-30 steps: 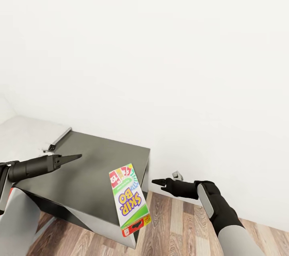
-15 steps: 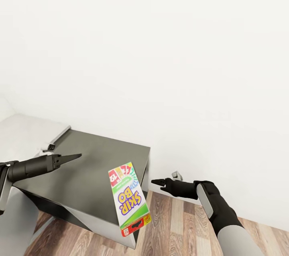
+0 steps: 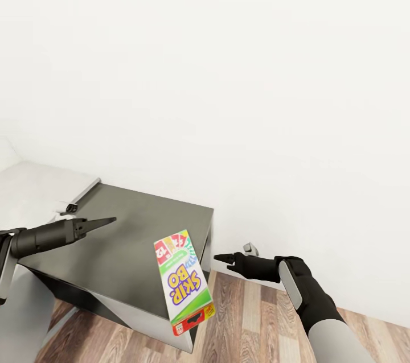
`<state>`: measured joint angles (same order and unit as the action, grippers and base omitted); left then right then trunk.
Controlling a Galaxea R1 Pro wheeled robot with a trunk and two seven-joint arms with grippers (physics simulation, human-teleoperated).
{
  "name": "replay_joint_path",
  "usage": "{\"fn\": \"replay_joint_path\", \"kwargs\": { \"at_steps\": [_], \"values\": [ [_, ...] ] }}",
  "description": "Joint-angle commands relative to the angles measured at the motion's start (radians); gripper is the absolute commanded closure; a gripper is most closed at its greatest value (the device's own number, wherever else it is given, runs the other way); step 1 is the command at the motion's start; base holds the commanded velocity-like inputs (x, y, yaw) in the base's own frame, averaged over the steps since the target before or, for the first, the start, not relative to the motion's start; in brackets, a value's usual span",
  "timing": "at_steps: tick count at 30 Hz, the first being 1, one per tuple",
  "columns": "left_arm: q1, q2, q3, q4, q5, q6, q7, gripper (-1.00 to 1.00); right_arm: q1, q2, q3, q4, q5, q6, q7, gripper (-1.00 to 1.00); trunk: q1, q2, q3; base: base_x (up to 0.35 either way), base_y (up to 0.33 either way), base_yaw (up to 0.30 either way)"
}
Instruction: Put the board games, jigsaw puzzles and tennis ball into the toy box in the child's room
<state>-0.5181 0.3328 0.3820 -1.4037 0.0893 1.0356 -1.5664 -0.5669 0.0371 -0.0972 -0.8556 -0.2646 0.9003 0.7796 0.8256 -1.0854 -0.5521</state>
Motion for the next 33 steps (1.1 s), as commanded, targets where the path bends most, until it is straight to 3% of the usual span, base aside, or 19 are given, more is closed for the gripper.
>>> {"fn": "replay_joint_path", "kwargs": {
  "at_steps": [1, 33],
  "values": [
    [0.0, 0.0, -0.001, 0.0, 0.0, 0.011, -0.004, -1.0, -0.001, 0.001, -0.004, 0.0, 0.003, 0.005, 0.004, -1.0, 0.0, -0.001, -0.001, 0.0, 0.097, 0.0],
    [0.0, -0.001, -0.005, 0.0, 0.003, 0.009, -0.004, -1.0, -0.001, -0.002, -0.004, 0.0, 0.004, 0.005, 0.004, -1.0, 0.0, -0.001, -0.001, -0.054, 0.049, 0.0]
  ]
}}
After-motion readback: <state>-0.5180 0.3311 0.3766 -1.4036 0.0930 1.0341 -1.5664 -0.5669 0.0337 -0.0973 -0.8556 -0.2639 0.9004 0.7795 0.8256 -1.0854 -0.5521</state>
